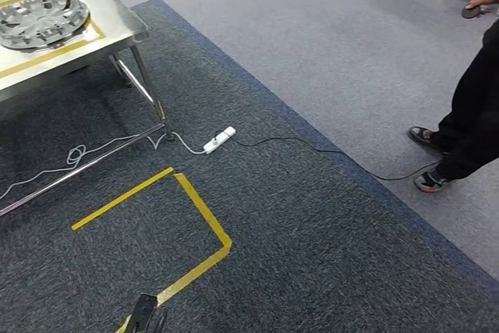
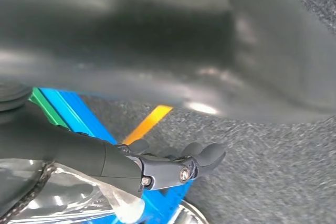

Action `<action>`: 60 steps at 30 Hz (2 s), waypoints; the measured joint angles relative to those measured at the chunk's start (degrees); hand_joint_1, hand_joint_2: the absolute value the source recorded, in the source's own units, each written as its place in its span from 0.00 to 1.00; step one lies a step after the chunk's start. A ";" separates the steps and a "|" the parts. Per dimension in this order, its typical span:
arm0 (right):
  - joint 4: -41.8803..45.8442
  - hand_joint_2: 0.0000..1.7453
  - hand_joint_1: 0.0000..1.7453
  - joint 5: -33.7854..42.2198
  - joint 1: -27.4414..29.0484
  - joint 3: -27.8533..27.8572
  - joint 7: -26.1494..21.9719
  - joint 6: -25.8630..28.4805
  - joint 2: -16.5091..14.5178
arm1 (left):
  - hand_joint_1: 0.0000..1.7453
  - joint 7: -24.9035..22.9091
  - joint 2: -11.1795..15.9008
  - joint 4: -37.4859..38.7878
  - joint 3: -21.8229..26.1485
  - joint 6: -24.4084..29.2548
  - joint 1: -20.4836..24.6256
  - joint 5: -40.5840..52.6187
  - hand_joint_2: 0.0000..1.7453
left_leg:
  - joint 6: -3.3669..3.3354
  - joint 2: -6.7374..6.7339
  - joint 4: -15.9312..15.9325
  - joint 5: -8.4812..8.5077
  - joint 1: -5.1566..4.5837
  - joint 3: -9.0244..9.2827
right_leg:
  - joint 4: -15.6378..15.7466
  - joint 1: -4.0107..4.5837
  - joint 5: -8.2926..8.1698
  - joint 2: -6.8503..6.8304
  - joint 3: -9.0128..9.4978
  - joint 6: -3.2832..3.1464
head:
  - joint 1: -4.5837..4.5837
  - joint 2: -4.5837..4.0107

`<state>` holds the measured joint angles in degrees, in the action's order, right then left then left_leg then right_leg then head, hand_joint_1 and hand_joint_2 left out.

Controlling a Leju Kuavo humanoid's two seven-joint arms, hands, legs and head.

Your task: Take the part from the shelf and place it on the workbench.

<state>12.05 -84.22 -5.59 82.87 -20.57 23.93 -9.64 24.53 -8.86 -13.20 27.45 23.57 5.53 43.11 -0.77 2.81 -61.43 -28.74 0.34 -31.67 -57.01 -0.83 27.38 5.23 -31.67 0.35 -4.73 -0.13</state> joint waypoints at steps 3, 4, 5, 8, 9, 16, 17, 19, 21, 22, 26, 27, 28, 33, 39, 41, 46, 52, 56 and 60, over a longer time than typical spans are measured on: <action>-0.01 0.00 0.00 0.20 -0.03 0.00 -0.14 0.00 -0.11 | 0.00 1.92 0.05 0.00 0.03 0.33 0.12 -0.17 1.00 | -0.41 1.51 3.79 0.64 -0.07 1.22 | -0.22 -0.21 -0.40 1.93 -0.99 1.05 | -0.13 0.00; -0.01 0.00 0.00 0.23 0.11 0.00 -0.18 0.01 -0.11 | 0.00 2.51 0.00 0.00 0.03 0.73 0.18 -0.17 1.00 | -0.47 0.93 4.18 0.67 0.01 1.29 | -0.20 -0.33 -0.50 2.18 -1.41 1.43 | -0.16 0.00; -0.01 0.00 0.00 0.23 0.29 0.01 -0.21 0.03 -0.10 | 0.00 3.03 -0.07 0.00 0.04 1.12 0.22 -0.20 0.75 | -0.60 0.27 4.54 0.88 0.10 1.38 | -0.50 -0.29 -0.29 1.41 -1.80 1.76 | -0.12 0.00; -0.02 0.00 0.00 0.22 0.20 0.00 -0.31 0.04 -0.12 | 0.00 3.86 -0.16 0.00 0.05 1.80 0.11 -0.38 0.00 | -1.07 -2.13 5.35 1.30 0.13 1.71 | -7.58 -0.04 3.72 -3.37 -5.54 2.33 | 0.21 0.00; -0.03 0.00 0.00 0.23 0.08 -0.01 -0.34 0.03 -0.13 | 0.00 3.97 -0.17 0.00 0.05 1.87 0.02 -0.44 0.25 | -1.17 -3.03 5.34 1.29 0.03 1.67 | -11.53 -0.10 5.48 -4.21 -7.45 2.53 | 0.30 0.00; -0.03 0.00 0.00 0.17 0.08 -0.06 -0.23 0.02 -0.01 | 0.00 4.43 -0.15 0.00 0.15 0.74 0.11 -1.09 1.00 | -0.19 -7.99 4.51 0.44 -0.47 1.73 | -1.70 -0.20 0.81 -9.00 -0.87 2.52 | 0.25 0.00; -0.03 0.00 0.00 0.16 -0.02 -0.07 -0.22 0.01 -0.02 | 0.00 4.46 -0.11 0.00 0.17 0.63 0.16 -1.13 1.00 | 0.10 -8.47 4.34 0.28 -0.68 1.81 | -0.69 -0.11 0.79 -9.49 -0.28 2.14 | 0.15 0.00; -0.03 0.00 0.00 0.15 0.03 -0.09 -0.17 0.01 -0.02 | 0.00 4.48 -0.08 0.00 0.25 0.36 0.25 -1.24 1.00 | 0.54 -9.31 4.20 0.10 -0.72 2.02 | -0.69 0.00 0.71 -8.41 -0.47 1.32 | -0.01 0.00; -0.03 0.00 0.00 0.14 0.17 -0.09 -0.08 0.00 -0.02 | 0.00 4.43 -0.07 0.00 0.37 -0.02 0.32 -1.37 1.00 | 1.11 -7.84 2.89 -1.23 -0.39 1.72 | -0.60 -0.06 0.42 -7.25 -0.62 0.61 | -0.07 0.00; -0.03 0.00 0.00 0.13 0.14 -0.09 -0.03 -0.01 -0.02 | 0.00 4.33 -0.07 0.01 0.45 -0.43 0.28 -1.47 1.00 | 1.35 -6.39 0.62 -2.87 -0.24 0.84 | -0.53 -0.13 0.23 -6.63 -0.66 0.26 | -0.13 0.00; -0.01 0.00 0.00 0.08 0.00 -0.09 0.10 -0.10 0.06 | 0.00 2.80 0.03 0.13 1.00 -3.77 -0.15 -2.02 1.00 | 1.26 -3.35 -12.38 -8.45 -0.14 -4.81 | -0.58 0.14 -0.15 -3.56 -1.07 -0.38 | -0.14 0.00; -0.01 0.00 0.00 0.07 0.11 -0.10 0.14 -0.15 0.08 | 0.00 2.50 0.04 0.15 1.14 -4.32 -0.21 -2.09 1.00 | 1.03 -3.22 -12.12 -7.46 -0.16 -4.79 | -0.60 0.23 -0.19 -2.70 -1.07 -0.41 | -0.14 0.00; -0.01 0.00 0.00 0.07 0.20 -0.11 0.16 -0.21 0.09 | 0.00 2.31 0.06 0.16 1.25 -4.67 -0.23 -2.14 1.00 | 0.71 -2.87 -9.65 -5.47 -0.20 -3.78 | -0.62 0.29 -0.23 -1.85 -1.02 -0.38 | -0.14 0.00; -0.03 0.00 0.00 0.02 0.11 -0.53 0.30 -0.54 -0.07 | 0.00 1.83 0.41 0.20 1.43 -5.51 -0.28 -2.06 1.00 | -0.60 2.81 3.39 0.29 -0.38 1.15 | -0.87 -0.04 -0.80 1.79 -1.95 0.82 | -0.15 0.00; -0.04 0.00 0.00 0.07 0.31 -0.68 0.38 -0.62 -0.04 | 0.00 2.24 0.28 0.20 1.45 -5.73 -0.45 -2.21 1.00 | -1.41 -2.18 5.69 1.41 -0.34 1.97 | -10.52 0.02 4.57 -4.00 -7.74 2.48 | 0.17 0.00; -0.04 0.00 0.00 0.07 0.30 -0.73 0.37 -0.65 -0.03 | 0.00 2.44 0.27 0.20 1.48 -5.89 -0.57 -2.29 1.00 | -1.43 -4.07 5.66 1.35 -0.47 1.91 | -15.96 -0.24 6.47 -4.81 -10.13 3.00 | 0.17 0.00; -0.04 0.00 0.00 0.08 0.39 -0.86 0.34 -0.65 0.14 | 0.00 2.89 0.25 0.20 1.49 -6.02 -0.49 -2.33 1.00 | -0.38 -7.56 5.01 0.59 -0.67 2.05 | -2.38 -0.40 0.62 -8.87 -1.59 3.04 | 0.16 0.00; -0.03 0.00 0.00 0.09 0.44 -0.92 0.34 -0.63 0.13 | 0.00 3.09 0.20 0.20 1.49 -5.99 -0.14 -2.37 1.00 | 1.52 -6.40 1.75 -2.15 -0.36 1.38 | -0.10 -0.27 -0.43 -7.02 -0.70 0.42 | -0.30 0.00; -0.02 0.00 0.00 0.08 0.26 -0.92 0.34 -0.61 0.17 | 0.00 3.18 0.20 0.20 1.51 -6.01 -0.54 -2.39 1.00 | 1.67 -3.30 -11.74 -8.19 -0.14 -4.55 | -0.06 0.00 -0.85 -4.00 -1.09 -0.29 | -0.49 0.00; -0.02 0.00 0.00 0.06 0.50 -0.95 0.31 -0.63 0.14 | 0.00 3.36 0.26 0.20 1.52 -6.00 -0.50 -2.40 1.00 | 0.59 -0.61 -2.07 -1.43 -0.18 -0.50 | -0.20 0.23 -1.12 -0.82 -1.15 -0.06 | -0.45 0.00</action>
<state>12.04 -84.16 -5.09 81.91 -20.26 23.30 -9.50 27.89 -8.60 -13.00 28.97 17.56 5.03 40.71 -0.18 2.20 -63.50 -30.18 0.16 -32.17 -57.21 -0.60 26.26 4.41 -32.82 0.30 -5.19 -0.13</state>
